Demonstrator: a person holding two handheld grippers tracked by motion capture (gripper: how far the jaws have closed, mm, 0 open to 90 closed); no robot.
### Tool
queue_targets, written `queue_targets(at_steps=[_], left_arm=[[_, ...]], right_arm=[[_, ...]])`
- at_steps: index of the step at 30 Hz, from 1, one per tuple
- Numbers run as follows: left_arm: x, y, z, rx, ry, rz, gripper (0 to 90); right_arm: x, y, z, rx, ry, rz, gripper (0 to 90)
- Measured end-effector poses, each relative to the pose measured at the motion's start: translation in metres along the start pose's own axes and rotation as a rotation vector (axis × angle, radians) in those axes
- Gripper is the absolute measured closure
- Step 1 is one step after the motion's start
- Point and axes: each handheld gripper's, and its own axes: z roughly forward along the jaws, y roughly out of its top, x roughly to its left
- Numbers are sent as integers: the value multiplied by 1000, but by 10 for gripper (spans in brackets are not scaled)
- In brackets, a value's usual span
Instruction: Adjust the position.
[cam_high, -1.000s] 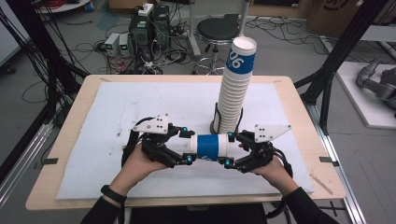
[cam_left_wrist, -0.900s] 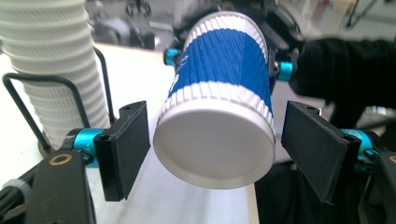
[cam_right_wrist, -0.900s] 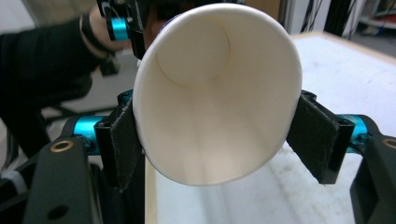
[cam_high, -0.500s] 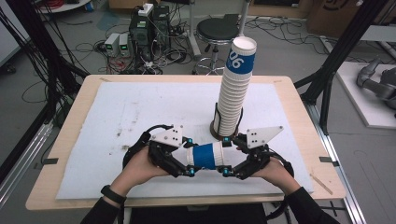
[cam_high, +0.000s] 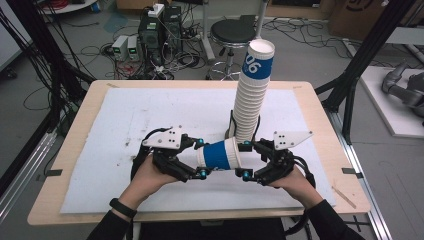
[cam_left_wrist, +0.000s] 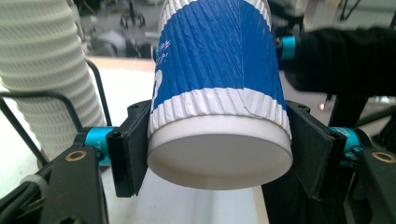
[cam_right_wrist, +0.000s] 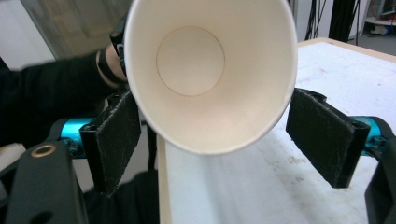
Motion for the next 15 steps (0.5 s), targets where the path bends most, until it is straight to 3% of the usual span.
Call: queue_targets(at_steps=[4,7,11,15], left_arm=[[0,-4,3,-71,-13,-20,298],[-2,-5,8,-59,-16,-12,298],[-2,-6,11,-47,-16,-18,298],[-3,-6,13,-1,-13,-21,295]], right_arm=[[1,0,5,-63,7,42,187],[3,1,6,-117,13,49,185],[2,2,3,-115,20,36,209],[2,2,2,-92,18,12,235]])
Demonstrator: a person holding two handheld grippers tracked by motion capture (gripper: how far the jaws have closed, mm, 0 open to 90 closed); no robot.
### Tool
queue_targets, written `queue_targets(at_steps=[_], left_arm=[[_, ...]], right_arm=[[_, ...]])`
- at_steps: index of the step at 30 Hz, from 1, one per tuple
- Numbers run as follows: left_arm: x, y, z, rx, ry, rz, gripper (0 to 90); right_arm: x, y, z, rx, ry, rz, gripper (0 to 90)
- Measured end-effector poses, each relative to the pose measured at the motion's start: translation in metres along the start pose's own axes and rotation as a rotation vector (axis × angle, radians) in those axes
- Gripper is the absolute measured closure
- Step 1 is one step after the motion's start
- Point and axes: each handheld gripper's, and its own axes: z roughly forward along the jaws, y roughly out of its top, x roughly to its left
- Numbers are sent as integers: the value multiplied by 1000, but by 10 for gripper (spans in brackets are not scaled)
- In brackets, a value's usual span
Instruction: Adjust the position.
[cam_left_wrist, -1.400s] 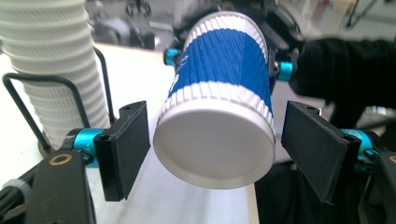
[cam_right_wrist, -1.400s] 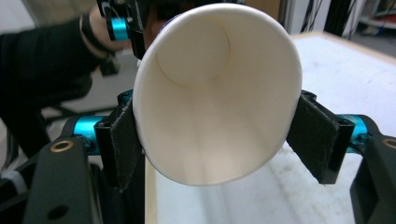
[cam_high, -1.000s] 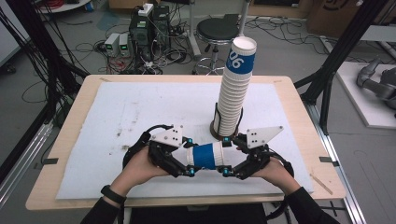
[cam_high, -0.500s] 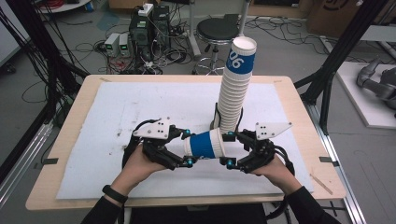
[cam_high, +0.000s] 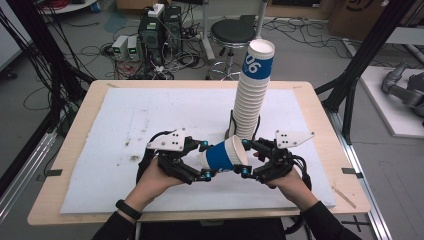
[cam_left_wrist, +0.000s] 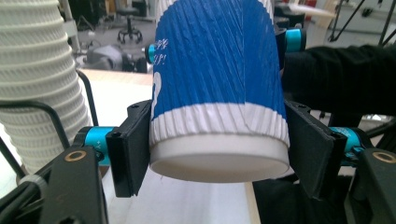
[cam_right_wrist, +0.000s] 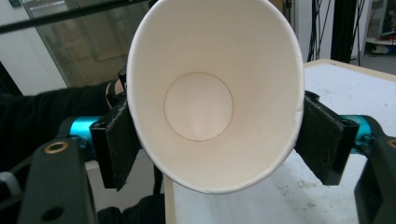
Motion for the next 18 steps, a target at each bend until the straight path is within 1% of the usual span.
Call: queue_targets(at_steps=[3,4,6,7,9,11,12,15,18], left_arm=[[0,0,1,35,2,-5,289],[0,0,2,47,5,-8,280],[0,0,3,76,14,-9,257],[0,1,3,98,19,-7,245],[-2,3,3,124,25,6,242],[-3,5,4,156,29,16,231],[-4,6,5,175,28,24,231],[-6,6,10,236,37,43,226],[-8,4,16,279,43,50,225]], right_arm=[[-1,0,0,17,-4,-18,243],[0,0,0,28,-4,-13,244],[0,0,0,42,-19,-29,246],[0,0,0,54,-23,-30,246],[0,1,-1,69,-27,-42,246],[1,2,-1,109,-37,-56,247],[1,2,0,119,-39,-65,246],[2,2,1,152,-39,-75,247],[3,2,3,188,-46,-92,247]])
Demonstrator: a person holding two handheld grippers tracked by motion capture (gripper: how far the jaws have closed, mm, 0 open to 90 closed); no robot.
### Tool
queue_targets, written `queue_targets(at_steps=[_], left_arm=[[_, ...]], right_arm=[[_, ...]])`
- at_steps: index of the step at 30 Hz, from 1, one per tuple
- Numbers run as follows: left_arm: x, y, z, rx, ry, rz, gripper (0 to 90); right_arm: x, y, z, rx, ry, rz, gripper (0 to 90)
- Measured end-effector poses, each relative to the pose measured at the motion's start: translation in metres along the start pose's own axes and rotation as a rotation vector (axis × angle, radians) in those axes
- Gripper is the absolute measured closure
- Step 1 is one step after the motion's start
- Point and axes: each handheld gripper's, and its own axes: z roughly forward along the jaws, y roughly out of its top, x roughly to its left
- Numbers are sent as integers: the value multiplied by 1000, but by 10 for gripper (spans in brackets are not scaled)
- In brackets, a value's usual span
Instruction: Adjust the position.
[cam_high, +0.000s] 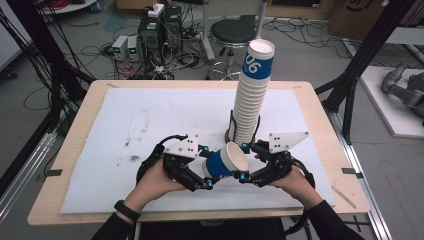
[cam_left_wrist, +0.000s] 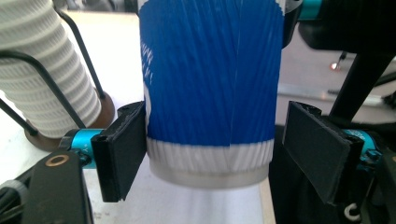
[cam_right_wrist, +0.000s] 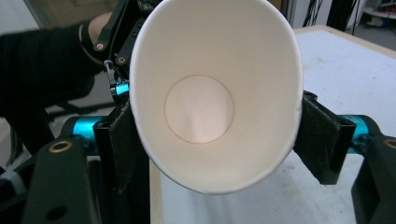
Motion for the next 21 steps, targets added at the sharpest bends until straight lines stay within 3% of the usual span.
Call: queue_targets(at_steps=[4,8,11,14,18,21], left_arm=[[-1,-2,7,43,6,11,225],[0,-4,9,36,0,13,293],[0,-6,9,0,-3,7,295],[2,-6,5,-72,-11,2,298],[4,-9,1,-164,-20,-29,299],[6,-11,0,-210,-30,-56,299]], right_arm=[[2,0,3,25,4,-8,247],[3,0,3,27,4,-17,222],[2,0,3,12,5,-9,191],[2,2,0,-31,8,12,187],[1,3,-5,-106,31,44,186],[1,3,-5,-132,33,61,186]])
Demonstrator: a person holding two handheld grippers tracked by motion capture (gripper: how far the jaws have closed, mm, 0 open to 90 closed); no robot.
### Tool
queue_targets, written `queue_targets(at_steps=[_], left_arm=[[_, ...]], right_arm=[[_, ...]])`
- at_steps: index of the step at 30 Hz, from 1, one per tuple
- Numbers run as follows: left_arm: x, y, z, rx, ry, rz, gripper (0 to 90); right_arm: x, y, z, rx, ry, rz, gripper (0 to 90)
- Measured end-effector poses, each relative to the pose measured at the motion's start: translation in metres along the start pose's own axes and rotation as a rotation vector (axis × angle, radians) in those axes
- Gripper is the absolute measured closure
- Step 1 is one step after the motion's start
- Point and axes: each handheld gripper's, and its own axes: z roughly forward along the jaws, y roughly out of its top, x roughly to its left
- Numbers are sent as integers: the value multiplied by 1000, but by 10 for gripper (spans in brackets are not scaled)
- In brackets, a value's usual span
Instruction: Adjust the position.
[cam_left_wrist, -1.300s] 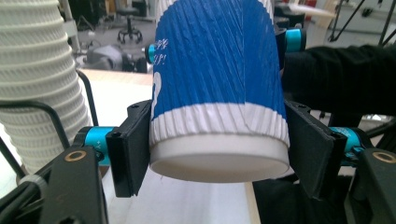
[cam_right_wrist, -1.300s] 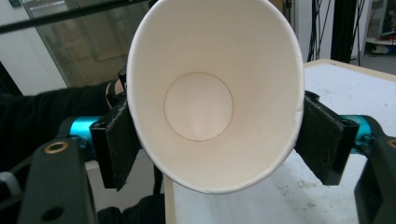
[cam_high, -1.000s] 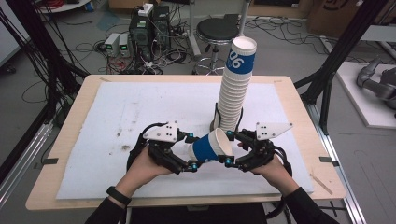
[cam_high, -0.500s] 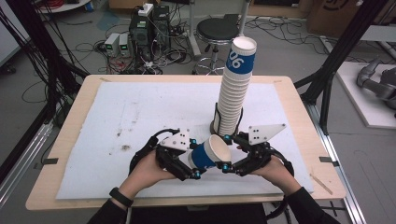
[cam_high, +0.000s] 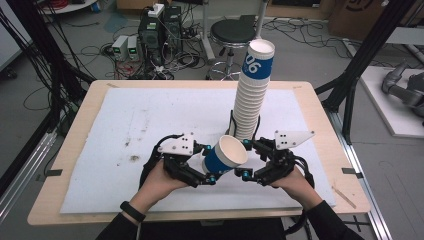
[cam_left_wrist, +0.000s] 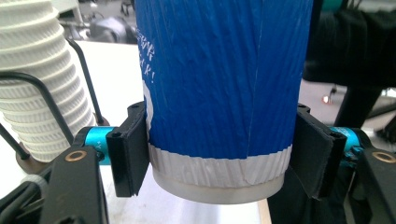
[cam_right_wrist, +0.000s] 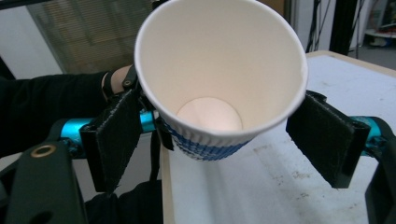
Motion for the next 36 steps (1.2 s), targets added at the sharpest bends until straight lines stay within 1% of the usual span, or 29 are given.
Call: queue_targets(at_steps=[2,5,7,8,9,12,14,16,17,20,22,24,27,29,30,34,35,36], left_arm=[[0,-1,1,-12,-4,-6,299],[-2,-2,5,-19,-12,-8,298],[-3,-3,8,-23,-19,-5,298],[-3,-4,9,-17,-18,-2,298],[-4,-4,11,-18,-18,-7,298],[-4,-5,13,-12,-17,-8,299],[-5,-4,13,-6,-12,-12,298],[-5,-4,14,19,-11,-6,292],[-6,-4,15,30,-6,-10,286],[-6,-2,16,73,16,5,253],[-8,-1,16,104,24,20,248],[-10,1,18,147,33,45,242],[-12,1,22,191,44,66,240],[-13,1,25,203,42,68,240],[-13,1,26,204,39,66,240],[-14,-1,29,205,32,57,249],[-13,-2,30,197,22,56,293],[-13,-3,30,179,17,48,295]], right_arm=[[1,-1,2,-5,1,7,186],[2,-1,6,-39,4,15,186],[3,-1,7,-65,10,32,187],[3,-1,8,-77,12,42,188],[3,-1,8,-84,17,45,192],[4,-1,8,-78,9,26,228],[4,-1,8,-72,8,22,238],[4,-1,8,-59,6,12,243],[5,0,8,-46,0,-2,243],[7,1,9,-12,-14,-28,245],[8,2,10,7,-18,-35,245],[8,3,11,39,-21,-47,245],[10,4,12,82,-24,-58,245],[10,5,13,100,-30,-61,245],[10,6,13,105,-21,-58,245],[11,6,14,112,-16,-61,245],[11,6,14,115,-18,-60,244],[11,6,15,113,-14,-62,243]])
